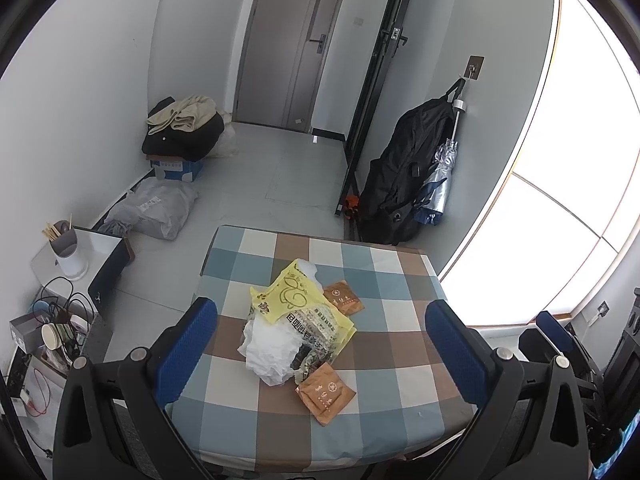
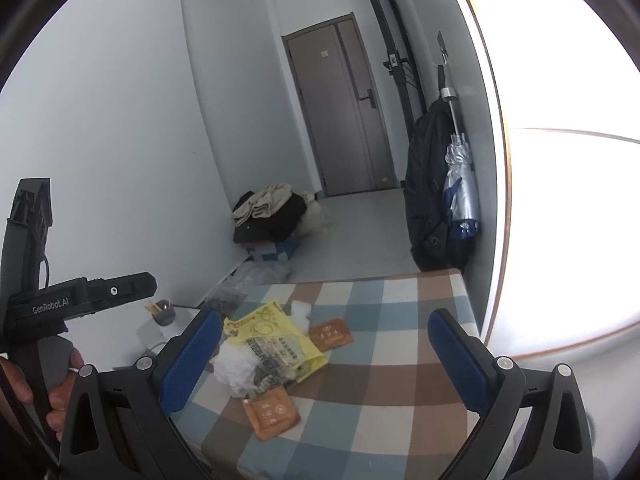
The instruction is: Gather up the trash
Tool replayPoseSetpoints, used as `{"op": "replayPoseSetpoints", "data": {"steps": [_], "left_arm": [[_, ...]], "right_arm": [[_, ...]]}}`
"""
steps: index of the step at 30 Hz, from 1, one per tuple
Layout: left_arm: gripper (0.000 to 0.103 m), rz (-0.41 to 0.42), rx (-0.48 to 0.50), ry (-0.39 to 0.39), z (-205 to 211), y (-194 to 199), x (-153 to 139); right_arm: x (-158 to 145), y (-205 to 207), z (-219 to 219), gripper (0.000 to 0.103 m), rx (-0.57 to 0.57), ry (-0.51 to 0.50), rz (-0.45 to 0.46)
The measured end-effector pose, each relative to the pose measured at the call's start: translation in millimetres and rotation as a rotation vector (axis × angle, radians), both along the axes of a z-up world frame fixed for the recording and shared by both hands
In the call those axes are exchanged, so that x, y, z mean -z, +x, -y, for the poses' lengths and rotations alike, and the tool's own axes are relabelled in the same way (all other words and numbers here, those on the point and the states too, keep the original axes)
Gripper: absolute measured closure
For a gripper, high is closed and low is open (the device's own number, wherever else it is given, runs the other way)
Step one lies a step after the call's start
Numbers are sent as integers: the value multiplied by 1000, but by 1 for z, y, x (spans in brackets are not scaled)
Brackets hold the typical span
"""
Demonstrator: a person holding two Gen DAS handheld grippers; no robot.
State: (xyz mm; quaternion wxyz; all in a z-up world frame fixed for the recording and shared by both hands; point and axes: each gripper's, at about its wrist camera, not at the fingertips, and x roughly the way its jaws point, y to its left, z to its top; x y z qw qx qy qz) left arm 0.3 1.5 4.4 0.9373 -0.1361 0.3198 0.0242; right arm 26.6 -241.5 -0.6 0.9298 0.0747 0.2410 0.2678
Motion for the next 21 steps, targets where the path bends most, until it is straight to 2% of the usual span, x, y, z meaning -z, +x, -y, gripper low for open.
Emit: {"op": "replayPoseSetpoints", "data": {"steps": [7, 11, 21], "left_arm": [[1, -7, -8, 4, -5, -1, 2], [1, -14, -11, -30, -10, 0, 4], [1, -15, 2, -24, -8, 0, 4]], "right_arm": [[0, 1, 0, 0, -1, 1, -2], [2, 1, 1, 0, 3, 6, -8], [4, 0, -1, 0, 5, 7, -9]]}}
